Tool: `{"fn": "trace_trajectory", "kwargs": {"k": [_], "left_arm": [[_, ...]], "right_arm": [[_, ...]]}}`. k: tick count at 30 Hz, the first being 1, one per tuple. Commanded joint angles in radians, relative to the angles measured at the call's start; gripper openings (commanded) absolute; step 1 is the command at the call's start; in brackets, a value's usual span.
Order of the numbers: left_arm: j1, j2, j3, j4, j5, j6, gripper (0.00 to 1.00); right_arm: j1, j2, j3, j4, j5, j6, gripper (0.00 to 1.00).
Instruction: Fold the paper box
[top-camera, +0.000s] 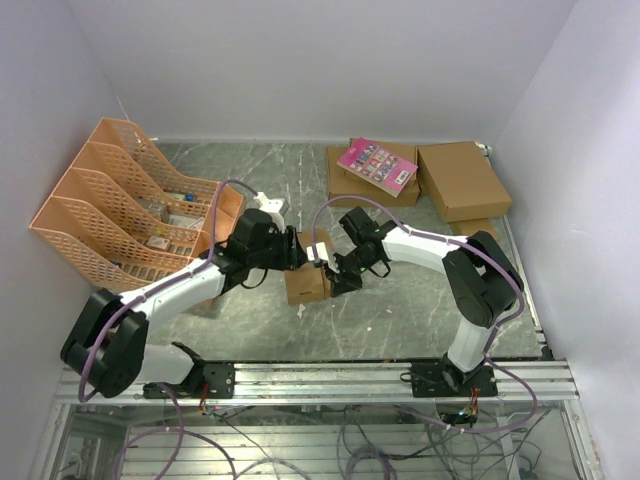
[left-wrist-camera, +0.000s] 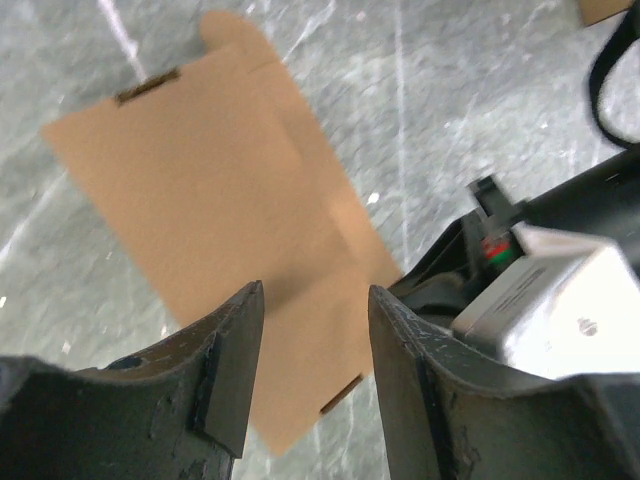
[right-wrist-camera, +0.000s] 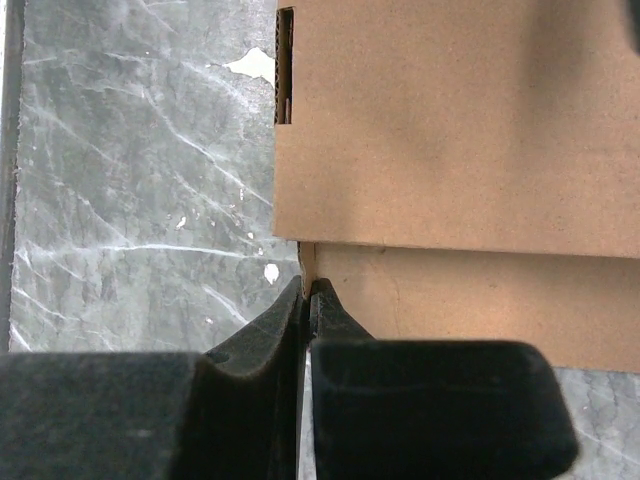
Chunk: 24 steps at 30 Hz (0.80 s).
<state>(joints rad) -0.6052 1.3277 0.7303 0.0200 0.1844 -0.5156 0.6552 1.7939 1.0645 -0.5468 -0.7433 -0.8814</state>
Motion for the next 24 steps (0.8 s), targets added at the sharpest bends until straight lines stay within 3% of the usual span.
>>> {"fn": "trace_trajectory", "kwargs": {"k": [1, 6, 12, 24], "left_arm": [[0.012, -0.07, -0.072, -0.131, -0.096, -0.048, 0.58], [0.014, -0.11, -0.154, -0.092, -0.083, -0.085, 0.61], [0.015, -0.051, -0.163, -0.025, -0.04, -0.102, 0.61], [0.019, -0.011, -0.191, -0.005, -0.062, -0.116, 0.48]], "right_arm": [[0.005, -0.013, 0.0, 0.01, 0.012, 0.021, 0.01], [0.019, -0.02, -0.006, 0.021, 0.017, 0.023, 0.01], [0.047, -0.044, -0.02, 0.046, 0.04, 0.026, 0.01], [0.098, -0.121, -0.088, 0.123, 0.112, 0.034, 0.0]]}}
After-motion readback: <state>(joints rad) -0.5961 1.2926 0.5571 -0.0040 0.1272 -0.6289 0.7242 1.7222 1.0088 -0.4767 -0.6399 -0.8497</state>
